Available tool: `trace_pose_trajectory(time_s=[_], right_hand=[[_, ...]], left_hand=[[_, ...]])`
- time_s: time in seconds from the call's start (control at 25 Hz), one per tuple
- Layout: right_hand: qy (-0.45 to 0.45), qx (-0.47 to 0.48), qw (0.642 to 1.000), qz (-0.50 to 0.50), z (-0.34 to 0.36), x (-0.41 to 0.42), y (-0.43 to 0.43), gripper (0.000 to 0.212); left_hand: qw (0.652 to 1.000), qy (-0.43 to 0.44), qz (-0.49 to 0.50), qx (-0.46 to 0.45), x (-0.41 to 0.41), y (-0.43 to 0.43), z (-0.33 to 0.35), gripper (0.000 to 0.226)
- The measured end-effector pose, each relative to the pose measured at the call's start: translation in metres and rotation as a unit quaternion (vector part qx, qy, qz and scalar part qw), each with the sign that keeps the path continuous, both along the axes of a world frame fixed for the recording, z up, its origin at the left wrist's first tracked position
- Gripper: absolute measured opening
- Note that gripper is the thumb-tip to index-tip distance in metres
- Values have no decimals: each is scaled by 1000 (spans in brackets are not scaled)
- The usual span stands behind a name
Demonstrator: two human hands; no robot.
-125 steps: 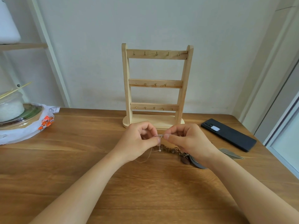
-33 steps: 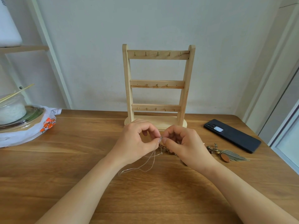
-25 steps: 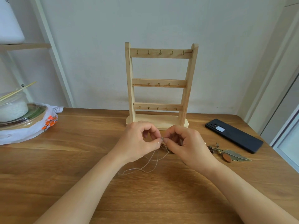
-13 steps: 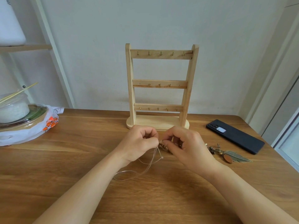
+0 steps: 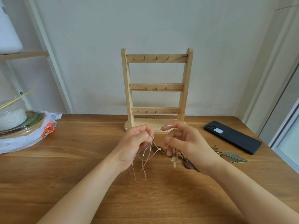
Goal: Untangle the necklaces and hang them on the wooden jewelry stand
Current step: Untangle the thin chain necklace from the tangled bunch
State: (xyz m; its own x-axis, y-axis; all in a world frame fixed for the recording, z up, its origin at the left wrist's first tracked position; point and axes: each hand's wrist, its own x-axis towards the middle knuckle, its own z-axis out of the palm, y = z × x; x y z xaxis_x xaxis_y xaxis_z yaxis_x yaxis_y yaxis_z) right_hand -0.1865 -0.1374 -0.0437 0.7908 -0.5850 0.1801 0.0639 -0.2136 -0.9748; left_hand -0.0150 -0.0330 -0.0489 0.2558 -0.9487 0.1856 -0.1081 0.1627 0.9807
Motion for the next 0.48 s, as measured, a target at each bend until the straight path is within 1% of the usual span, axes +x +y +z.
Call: trace_pose_trajectory(time_s=[0.12,0.2,0.28,0.36,0.48], right_hand=[[-21,1,1000,9,3,2,9,17],[-15,-29,999,-9,2,4,11,10],[-8,-61,998,-28,0,4,12,7],[-8,-73,997,-35,1,2,13,7],[15,-134,990,-41,4,0,12,5]], left_hand=[[1000,1,-3,2,-3,-2,-2,8],[1000,-11,4,-2,-6,-4,-5,15],[999,-32,12,-13,-7,-5,-7,16],[998,-51,26,-19,-8,-5,-9,16],[996,-78,33,-25,-8,-5,-11,8]])
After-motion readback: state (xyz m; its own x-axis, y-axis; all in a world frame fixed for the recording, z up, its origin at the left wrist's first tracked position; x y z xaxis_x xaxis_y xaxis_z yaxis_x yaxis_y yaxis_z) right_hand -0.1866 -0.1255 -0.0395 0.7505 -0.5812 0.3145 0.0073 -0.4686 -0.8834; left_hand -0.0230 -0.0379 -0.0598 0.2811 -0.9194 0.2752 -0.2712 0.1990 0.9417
